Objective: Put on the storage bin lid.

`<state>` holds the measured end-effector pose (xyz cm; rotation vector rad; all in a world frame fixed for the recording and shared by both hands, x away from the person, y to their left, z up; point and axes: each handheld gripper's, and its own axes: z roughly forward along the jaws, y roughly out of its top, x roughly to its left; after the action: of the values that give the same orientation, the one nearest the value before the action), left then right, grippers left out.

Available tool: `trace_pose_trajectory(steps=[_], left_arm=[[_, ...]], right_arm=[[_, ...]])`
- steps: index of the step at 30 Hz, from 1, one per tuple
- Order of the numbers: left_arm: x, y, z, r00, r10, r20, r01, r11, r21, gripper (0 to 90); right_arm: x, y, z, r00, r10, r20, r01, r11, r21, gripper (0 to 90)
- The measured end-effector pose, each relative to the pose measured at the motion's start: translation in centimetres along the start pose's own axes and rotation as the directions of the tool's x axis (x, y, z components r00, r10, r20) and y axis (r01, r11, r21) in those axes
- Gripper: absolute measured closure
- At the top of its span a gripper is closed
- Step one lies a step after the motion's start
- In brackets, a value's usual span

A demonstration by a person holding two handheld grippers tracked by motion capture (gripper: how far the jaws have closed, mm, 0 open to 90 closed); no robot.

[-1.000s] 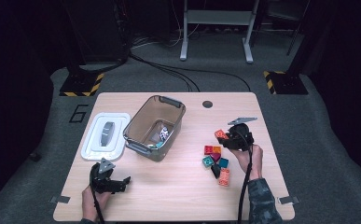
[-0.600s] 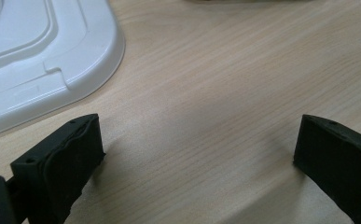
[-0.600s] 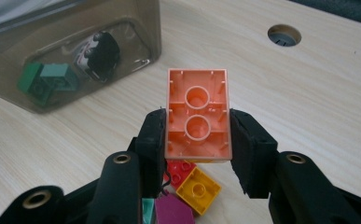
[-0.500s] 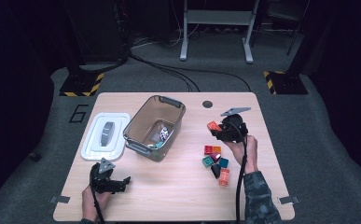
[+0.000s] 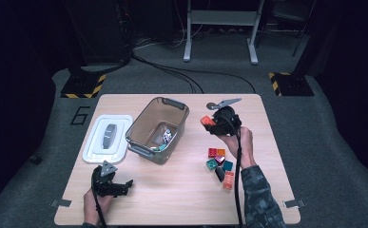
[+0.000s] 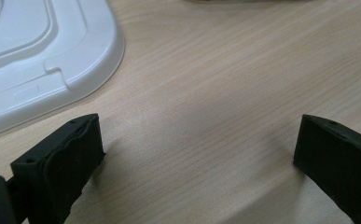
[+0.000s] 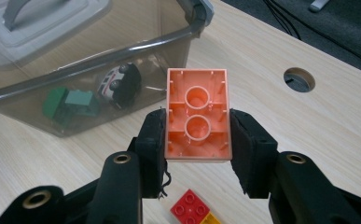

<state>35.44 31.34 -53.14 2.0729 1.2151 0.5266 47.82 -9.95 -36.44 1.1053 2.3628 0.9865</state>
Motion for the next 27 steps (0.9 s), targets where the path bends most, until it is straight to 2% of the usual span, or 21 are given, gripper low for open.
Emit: trace_pose_trajectory(steps=[9, 14, 16, 27], left_arm=[[0.0, 0.0, 0.0, 1.0000, 0.001, 0.000, -0.001, 1.0000, -0.002, 1.1], [0.0, 0.0, 0.0, 1.0000, 0.004, -0.001, -0.004, 1.0000, -0.004, 1.1], [0.0, 0.0, 0.0, 1.0000, 0.003, 0.000, -0.003, 1.0000, -0.003, 1.1], [0.0, 0.0, 0.0, 1.0000, 0.004, 0.000, -0.004, 1.0000, -0.003, 1.1]], right_arm=[[0.6, 1.6, 1.1, 1.0000, -0.005, -0.007, 0.005, 1.0000, 0.002, 58.6], [1.0, 2.6, 1.5, 0.9995, -0.028, -0.014, 0.028, 0.9996, -0.008, 58.7], [1.3, 3.0, 1.7, 0.9996, -0.018, -0.020, 0.018, 0.9998, -0.007, 58.6], [2.0, 4.8, 2.3, 0.9982, -0.051, -0.030, 0.051, 0.9986, -0.013, 58.6]])
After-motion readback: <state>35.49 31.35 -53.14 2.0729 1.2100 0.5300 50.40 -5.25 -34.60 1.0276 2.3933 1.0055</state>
